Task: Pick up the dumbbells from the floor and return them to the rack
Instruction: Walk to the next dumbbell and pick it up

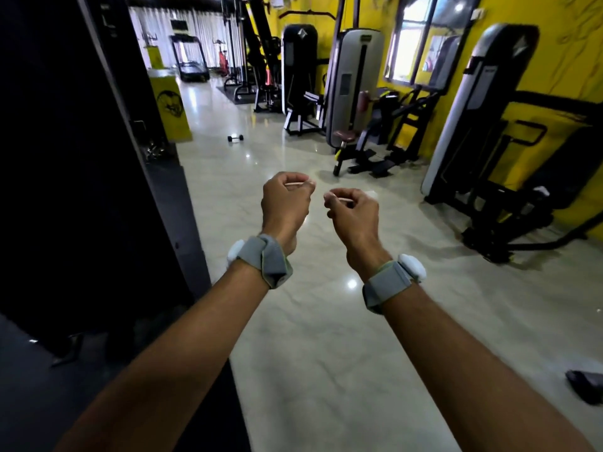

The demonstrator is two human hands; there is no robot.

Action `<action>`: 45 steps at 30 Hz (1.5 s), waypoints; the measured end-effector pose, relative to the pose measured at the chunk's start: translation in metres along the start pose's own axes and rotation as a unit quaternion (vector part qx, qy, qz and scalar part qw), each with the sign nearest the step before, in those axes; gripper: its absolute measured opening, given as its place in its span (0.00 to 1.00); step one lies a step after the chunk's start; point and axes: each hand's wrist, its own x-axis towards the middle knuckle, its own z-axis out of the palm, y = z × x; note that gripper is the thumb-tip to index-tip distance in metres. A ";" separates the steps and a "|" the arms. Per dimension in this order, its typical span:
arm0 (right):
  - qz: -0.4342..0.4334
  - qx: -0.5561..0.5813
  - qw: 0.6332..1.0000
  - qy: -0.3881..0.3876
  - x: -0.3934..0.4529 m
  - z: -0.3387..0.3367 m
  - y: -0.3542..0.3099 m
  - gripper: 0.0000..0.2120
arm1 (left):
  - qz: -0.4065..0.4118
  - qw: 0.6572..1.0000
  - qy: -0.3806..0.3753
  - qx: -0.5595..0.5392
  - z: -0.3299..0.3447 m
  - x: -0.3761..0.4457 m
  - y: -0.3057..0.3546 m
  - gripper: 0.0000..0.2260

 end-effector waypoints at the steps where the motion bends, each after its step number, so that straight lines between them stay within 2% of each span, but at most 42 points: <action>1: 0.006 0.005 1.000 0.000 0.019 0.008 0.003 0.05 | -0.002 1.000 -0.001 0.000 0.008 0.022 -0.003 0.06; 8: 0.024 0.007 1.000 0.019 0.172 0.055 0.031 0.08 | -0.006 1.000 0.017 0.018 0.056 0.175 -0.039 0.05; 13: 0.028 0.000 0.999 0.015 0.285 0.078 0.058 0.04 | -0.031 0.999 0.010 0.033 0.106 0.276 -0.070 0.05; 16: 0.025 0.001 1.000 -0.003 0.370 0.101 0.084 0.04 | -0.039 0.998 0.033 0.032 0.142 0.343 -0.094 0.05; 22: 0.019 0.024 0.999 -0.032 0.517 0.140 0.106 0.04 | -0.051 0.997 0.033 0.049 0.198 0.452 -0.111 0.06; 26: 0.016 0.007 0.996 -0.091 0.610 0.180 0.112 0.03 | -0.050 0.996 0.048 0.053 0.218 0.528 -0.114 0.07; 36: -0.019 0.014 0.976 -0.216 0.773 0.362 0.133 0.07 | -0.027 0.983 0.176 0.037 0.190 0.756 -0.151 0.08; 45: -0.013 0.001 0.970 -0.242 0.933 0.533 0.154 0.09 | -0.043 0.982 0.180 0.047 0.164 0.996 -0.197 0.08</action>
